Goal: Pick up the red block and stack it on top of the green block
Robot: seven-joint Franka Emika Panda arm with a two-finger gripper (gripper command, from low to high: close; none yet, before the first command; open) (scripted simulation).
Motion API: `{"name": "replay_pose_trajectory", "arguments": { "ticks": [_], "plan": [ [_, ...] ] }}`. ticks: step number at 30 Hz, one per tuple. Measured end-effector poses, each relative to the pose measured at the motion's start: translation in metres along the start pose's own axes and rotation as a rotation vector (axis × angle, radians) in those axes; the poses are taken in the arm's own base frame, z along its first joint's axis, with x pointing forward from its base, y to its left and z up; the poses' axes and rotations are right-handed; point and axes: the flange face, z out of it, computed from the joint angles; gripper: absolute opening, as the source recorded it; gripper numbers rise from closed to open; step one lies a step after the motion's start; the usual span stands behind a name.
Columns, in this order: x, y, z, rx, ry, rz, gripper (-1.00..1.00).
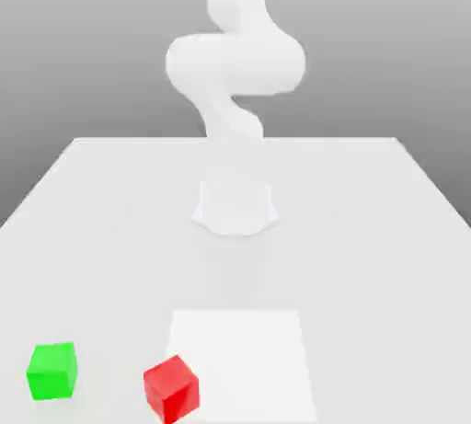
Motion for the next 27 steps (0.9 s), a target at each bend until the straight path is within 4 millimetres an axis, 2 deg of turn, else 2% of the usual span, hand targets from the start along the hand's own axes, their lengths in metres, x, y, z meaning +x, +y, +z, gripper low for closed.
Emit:
{"name": "replay_pose_trajectory", "arguments": {
  "ticks": [3,7,15,21,27],
  "plan": [
    [0.005,0.013,0.063,-0.028,-0.097,-0.063,0.0],
    [-0.001,0.034,0.141,-0.066,-0.212,-0.144,0.0],
    [-0.038,0.096,0.279,-0.16,-0.414,-0.308,0.0],
    [-0.079,0.16,0.357,-0.252,-0.543,-0.44,0.0],
    [-0.118,0.226,0.412,-0.343,-0.641,-0.568,0.0]
  ]
}}
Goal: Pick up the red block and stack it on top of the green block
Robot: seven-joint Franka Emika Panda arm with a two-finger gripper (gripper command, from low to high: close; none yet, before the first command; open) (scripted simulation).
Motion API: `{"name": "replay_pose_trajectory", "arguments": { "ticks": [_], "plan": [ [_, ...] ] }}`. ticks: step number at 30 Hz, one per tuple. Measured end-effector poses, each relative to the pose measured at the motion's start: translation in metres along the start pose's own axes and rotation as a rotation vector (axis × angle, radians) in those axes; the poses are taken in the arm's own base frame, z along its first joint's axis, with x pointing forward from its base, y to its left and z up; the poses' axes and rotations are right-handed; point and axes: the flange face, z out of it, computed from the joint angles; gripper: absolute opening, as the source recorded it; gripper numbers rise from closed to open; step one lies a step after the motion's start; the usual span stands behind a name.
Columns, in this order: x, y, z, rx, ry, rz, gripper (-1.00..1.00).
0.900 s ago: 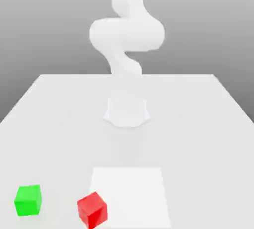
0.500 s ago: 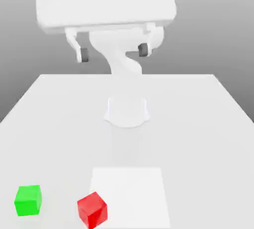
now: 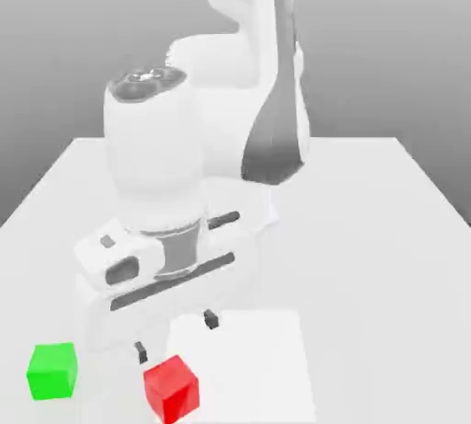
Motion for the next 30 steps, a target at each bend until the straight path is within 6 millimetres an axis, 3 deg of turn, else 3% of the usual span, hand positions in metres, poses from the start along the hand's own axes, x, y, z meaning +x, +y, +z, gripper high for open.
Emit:
{"name": "replay_pose_trajectory", "arguments": {
  "ticks": [3,4,11,16,22,26,27,30],
  "plan": [
    [-0.001,0.002,0.04,-0.007,-0.006,-0.008,0.0],
    [-0.002,0.002,0.052,-0.006,-0.008,-0.008,-1.0],
    [-0.003,0.002,0.054,-0.006,-0.01,-0.008,-1.0],
    [-0.002,0.008,-0.001,-0.006,-0.01,-0.004,-1.0],
    [-0.016,0.15,-0.036,-0.006,-0.01,0.098,-1.0],
    [-0.021,0.171,0.003,-0.006,-0.009,0.112,-1.0],
    [-0.022,0.172,0.014,-0.006,-0.01,0.113,1.0],
    [-0.022,0.172,0.014,-0.006,-0.01,0.113,1.0]
  ]
}}
